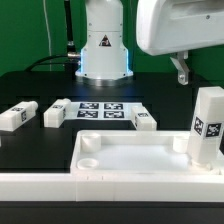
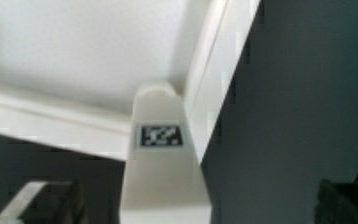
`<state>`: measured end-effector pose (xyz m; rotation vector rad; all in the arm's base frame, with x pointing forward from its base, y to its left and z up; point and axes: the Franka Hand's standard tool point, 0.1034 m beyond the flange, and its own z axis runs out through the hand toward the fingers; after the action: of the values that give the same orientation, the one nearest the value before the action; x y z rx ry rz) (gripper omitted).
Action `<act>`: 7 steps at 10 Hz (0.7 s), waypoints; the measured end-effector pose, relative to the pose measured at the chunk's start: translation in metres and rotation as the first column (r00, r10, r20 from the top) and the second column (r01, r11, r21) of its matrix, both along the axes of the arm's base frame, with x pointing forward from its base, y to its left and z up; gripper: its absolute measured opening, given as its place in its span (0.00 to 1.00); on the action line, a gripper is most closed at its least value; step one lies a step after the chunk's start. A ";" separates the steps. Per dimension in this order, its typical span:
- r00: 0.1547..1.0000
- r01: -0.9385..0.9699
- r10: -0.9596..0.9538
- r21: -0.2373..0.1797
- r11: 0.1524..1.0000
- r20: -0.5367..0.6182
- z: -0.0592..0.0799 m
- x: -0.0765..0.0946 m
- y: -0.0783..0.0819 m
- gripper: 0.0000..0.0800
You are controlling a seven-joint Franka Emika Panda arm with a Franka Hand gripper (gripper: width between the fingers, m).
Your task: Assemble desk
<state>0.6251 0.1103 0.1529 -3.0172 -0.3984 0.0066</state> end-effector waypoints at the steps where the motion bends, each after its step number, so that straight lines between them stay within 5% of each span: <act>1: 1.000 0.019 -0.019 -0.002 1.000 -0.004 -0.002 0.000 0.000 0.81; 7: 0.999 0.042 -0.042 -0.008 0.999 0.014 -0.012 0.016 0.001 0.81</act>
Offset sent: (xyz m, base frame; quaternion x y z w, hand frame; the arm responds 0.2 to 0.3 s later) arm 0.0348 -0.0163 -0.0026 -0.0876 0.0298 0.0148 0.9956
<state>0.6415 0.1110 0.1408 -3.0345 -0.3364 -0.0155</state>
